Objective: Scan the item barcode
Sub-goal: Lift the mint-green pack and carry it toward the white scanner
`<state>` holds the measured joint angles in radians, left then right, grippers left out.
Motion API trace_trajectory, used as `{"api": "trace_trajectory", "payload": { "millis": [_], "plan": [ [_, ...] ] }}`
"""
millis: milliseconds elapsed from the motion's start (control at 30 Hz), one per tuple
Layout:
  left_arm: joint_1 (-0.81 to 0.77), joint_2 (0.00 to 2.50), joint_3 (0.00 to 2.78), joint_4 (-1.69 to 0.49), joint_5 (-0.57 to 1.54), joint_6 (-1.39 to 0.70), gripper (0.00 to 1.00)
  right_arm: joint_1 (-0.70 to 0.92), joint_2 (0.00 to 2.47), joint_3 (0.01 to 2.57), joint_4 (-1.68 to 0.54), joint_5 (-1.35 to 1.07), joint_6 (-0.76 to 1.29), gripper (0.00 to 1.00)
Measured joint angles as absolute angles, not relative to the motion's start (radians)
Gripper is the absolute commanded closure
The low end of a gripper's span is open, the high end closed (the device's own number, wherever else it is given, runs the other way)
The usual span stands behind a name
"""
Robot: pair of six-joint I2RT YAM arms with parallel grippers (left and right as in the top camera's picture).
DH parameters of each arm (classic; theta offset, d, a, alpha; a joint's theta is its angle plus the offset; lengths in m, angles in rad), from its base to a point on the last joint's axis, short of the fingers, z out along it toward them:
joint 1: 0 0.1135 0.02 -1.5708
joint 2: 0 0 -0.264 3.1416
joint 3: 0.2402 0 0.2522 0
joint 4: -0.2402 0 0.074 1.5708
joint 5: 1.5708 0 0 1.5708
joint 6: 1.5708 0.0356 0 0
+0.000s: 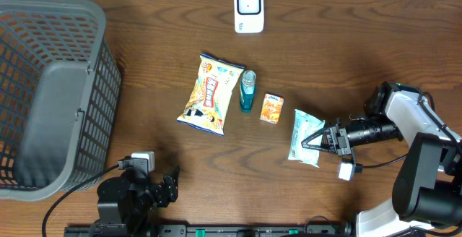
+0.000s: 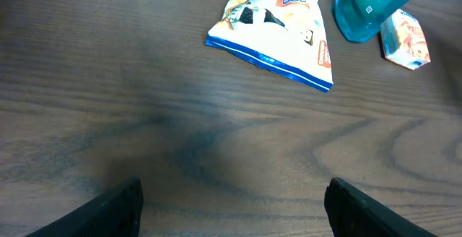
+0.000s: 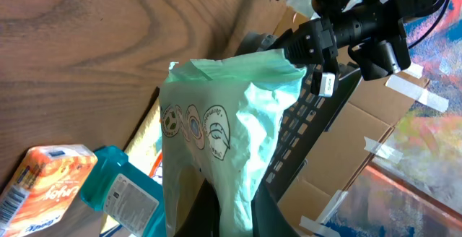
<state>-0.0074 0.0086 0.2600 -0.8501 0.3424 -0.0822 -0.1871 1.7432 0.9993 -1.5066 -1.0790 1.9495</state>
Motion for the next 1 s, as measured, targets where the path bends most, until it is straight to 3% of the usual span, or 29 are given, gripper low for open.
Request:
{"api": "trace_trajectory", "payload": {
  "millis": [333,500,600,767,1000],
  "plan": [
    [-0.007,0.009,0.260,-0.850,0.342,-0.082,0.19,-0.187,1.743,0.999,-1.456,-1.077,1.942,0.99],
    [-0.007,0.009,0.260,-0.850,0.342,-0.082,0.19,-0.187,1.743,0.999,-1.427,-1.106,1.805,0.98],
    [-0.007,0.009,0.260,-0.850,0.342,-0.082,0.20,-0.187,1.743,0.999,-1.423,-1.130,1.559,0.99],
    [-0.007,0.009,0.260,-0.850,0.342,-0.082,0.20,-0.187,1.743,0.999,-1.426,-1.159,0.986,0.99],
    [-0.007,0.009,0.260,-0.850,0.342,-0.082,0.20,-0.187,1.743,0.999,-1.370,-1.056,0.500,0.99]
  ]
}}
